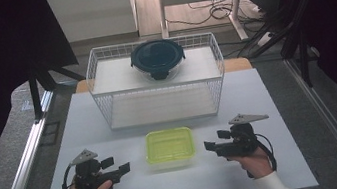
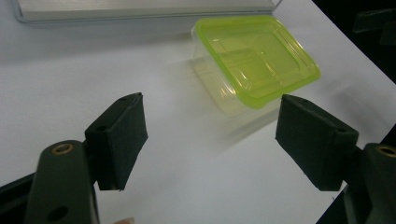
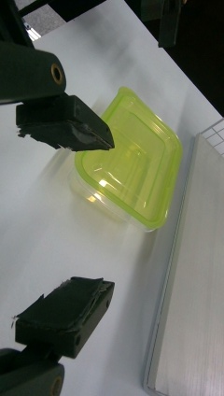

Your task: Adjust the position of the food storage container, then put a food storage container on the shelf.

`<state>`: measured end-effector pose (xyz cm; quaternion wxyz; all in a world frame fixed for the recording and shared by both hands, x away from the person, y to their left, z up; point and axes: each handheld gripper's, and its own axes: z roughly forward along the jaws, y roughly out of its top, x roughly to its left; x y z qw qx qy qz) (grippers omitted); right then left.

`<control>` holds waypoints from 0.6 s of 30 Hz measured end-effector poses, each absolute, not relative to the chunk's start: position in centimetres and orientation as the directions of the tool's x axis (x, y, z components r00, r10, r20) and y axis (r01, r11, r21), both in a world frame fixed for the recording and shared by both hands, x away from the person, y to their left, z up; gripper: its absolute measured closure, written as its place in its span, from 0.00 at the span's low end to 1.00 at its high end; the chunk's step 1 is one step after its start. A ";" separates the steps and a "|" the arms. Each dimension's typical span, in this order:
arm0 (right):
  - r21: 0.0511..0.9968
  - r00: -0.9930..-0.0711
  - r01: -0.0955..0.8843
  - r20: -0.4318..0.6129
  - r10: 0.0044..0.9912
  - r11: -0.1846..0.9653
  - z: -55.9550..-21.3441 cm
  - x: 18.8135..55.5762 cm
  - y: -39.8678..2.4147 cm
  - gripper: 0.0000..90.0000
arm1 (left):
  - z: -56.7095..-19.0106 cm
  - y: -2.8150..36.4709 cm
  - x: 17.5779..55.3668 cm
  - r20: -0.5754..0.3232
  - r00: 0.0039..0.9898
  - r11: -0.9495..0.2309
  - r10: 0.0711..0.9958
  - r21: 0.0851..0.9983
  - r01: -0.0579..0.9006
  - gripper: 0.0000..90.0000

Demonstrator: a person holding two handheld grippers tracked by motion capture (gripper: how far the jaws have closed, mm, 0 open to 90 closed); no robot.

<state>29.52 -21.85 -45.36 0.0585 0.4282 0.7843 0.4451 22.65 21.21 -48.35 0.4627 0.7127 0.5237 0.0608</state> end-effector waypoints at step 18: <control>0.728 -0.621 0.653 0.357 0.698 0.209 -45.4 30.6 -21.5 0.36 | -48.5 19.8 26.1 -0.494 0.404 0.040 0.769 0.669 0.742 0.32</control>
